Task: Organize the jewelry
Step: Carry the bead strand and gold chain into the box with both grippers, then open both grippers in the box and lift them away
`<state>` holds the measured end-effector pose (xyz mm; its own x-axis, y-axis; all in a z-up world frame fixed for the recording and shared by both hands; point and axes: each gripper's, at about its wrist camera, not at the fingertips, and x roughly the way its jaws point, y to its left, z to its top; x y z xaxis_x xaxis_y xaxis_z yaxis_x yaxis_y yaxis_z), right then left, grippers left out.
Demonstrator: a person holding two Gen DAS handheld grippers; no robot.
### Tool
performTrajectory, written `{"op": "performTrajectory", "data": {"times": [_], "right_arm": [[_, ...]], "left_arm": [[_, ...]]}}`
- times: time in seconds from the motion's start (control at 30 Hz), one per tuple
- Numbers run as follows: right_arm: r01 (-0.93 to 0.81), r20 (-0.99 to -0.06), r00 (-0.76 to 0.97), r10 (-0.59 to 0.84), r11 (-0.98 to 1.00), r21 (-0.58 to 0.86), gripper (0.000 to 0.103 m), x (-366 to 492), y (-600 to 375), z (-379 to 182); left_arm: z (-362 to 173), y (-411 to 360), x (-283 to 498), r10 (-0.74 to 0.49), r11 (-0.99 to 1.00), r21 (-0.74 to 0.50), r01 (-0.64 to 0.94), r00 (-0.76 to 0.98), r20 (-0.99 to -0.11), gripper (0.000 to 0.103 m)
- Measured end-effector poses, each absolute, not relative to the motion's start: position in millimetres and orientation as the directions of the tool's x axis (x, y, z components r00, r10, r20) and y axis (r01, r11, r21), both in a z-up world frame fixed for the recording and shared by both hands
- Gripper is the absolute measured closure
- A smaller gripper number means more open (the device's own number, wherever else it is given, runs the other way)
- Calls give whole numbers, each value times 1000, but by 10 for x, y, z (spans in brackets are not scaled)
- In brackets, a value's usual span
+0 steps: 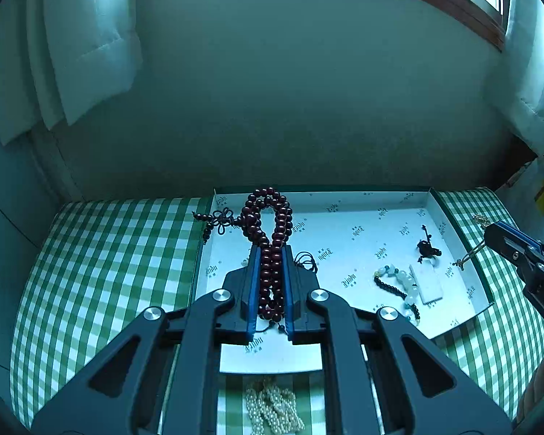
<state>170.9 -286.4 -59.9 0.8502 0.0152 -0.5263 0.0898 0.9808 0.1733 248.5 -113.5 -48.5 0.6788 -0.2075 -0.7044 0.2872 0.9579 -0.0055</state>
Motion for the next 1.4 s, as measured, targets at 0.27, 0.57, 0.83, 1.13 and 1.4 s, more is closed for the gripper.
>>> {"op": "performTrajectory", "data": {"times": [0.27, 0.57, 0.83, 1.13, 1.4], "right_arm": [[89, -590, 807, 17, 985, 150, 94, 2357, -2835, -867], [105, -669, 743, 4, 987, 122, 94, 2768, -2814, -1160], [122, -691, 723, 7, 983, 139, 92, 2830, -2805, -1187], [127, -657, 754, 3, 981, 149, 60, 2635, -2818, -1048], [122, -617, 787, 8, 978, 169, 60, 2214, -2912, -843]], "left_arm": [[-849, -1353, 2991, -187, 959, 7, 284, 649, -737, 92], [-1203, -1534, 3301, -153, 956, 38, 291, 604, -782, 90], [-1199, -1611, 3358, -155, 956, 34, 290, 603, -782, 39], [-1026, -1465, 3233, -177, 959, 1, 282, 604, -777, 29], [-721, -1176, 2859, -204, 957, -25, 288, 615, -762, 27]]}}
